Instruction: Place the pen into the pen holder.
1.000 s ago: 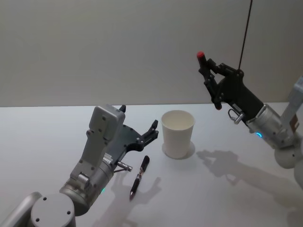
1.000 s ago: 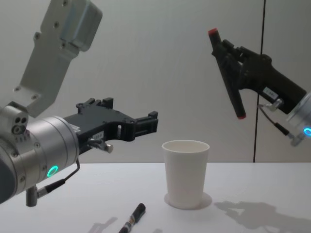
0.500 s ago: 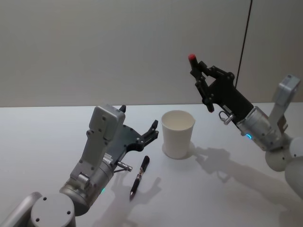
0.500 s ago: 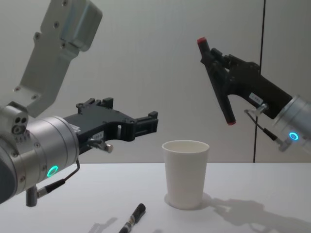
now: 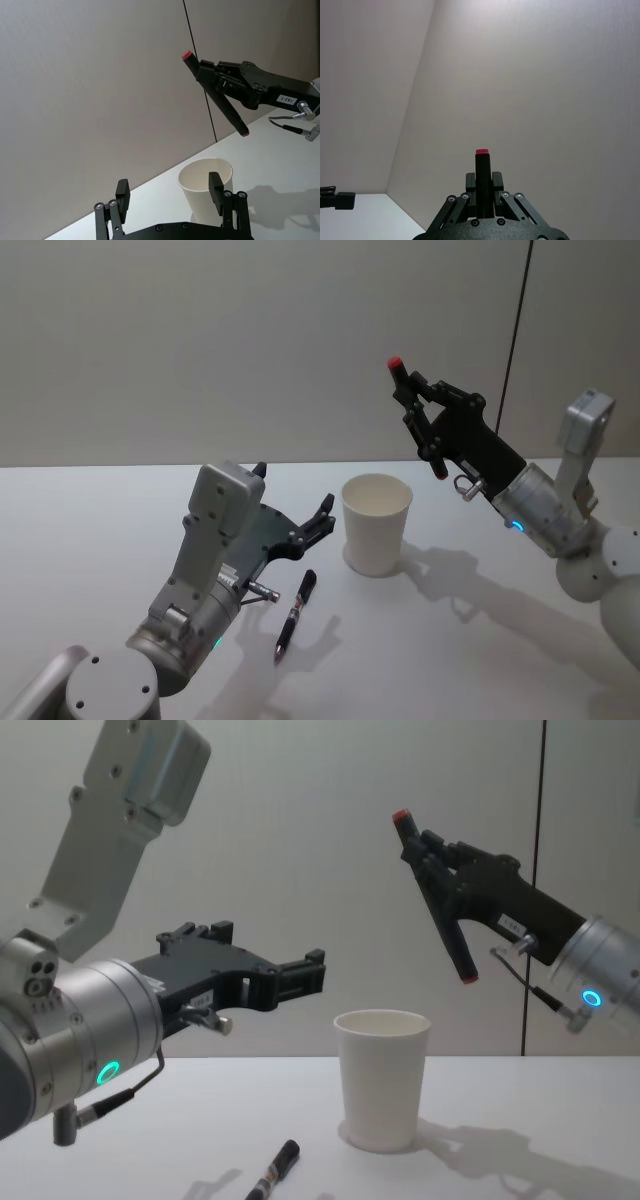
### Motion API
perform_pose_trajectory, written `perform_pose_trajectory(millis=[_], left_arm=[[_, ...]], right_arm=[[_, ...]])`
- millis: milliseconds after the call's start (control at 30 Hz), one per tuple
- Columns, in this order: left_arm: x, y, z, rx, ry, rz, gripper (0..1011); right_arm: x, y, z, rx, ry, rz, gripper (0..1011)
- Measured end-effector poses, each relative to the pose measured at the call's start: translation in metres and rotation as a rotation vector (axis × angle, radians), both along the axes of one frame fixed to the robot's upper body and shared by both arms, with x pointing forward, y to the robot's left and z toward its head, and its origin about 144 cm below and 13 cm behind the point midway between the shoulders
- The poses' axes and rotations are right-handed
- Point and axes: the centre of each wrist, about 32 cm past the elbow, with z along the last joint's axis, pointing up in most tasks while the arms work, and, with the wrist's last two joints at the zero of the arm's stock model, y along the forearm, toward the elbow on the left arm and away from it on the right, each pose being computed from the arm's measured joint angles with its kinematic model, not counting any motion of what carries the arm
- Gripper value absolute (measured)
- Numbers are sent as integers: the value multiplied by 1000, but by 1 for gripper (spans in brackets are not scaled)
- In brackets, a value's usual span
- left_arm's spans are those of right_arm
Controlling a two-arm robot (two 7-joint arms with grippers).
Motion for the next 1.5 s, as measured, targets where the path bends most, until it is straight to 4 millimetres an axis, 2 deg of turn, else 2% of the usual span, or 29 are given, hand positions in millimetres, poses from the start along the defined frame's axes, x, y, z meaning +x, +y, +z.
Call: perform_pose_trajectory(millis=[633, 1500], left_arm=[[0, 0, 0, 0, 0, 0, 1004], [0, 0, 0, 0, 0, 0, 1004]], right_arm=[[-6, 14, 6, -32, 156, -21, 175], [1, 39, -1, -56, 175, -25, 175]])
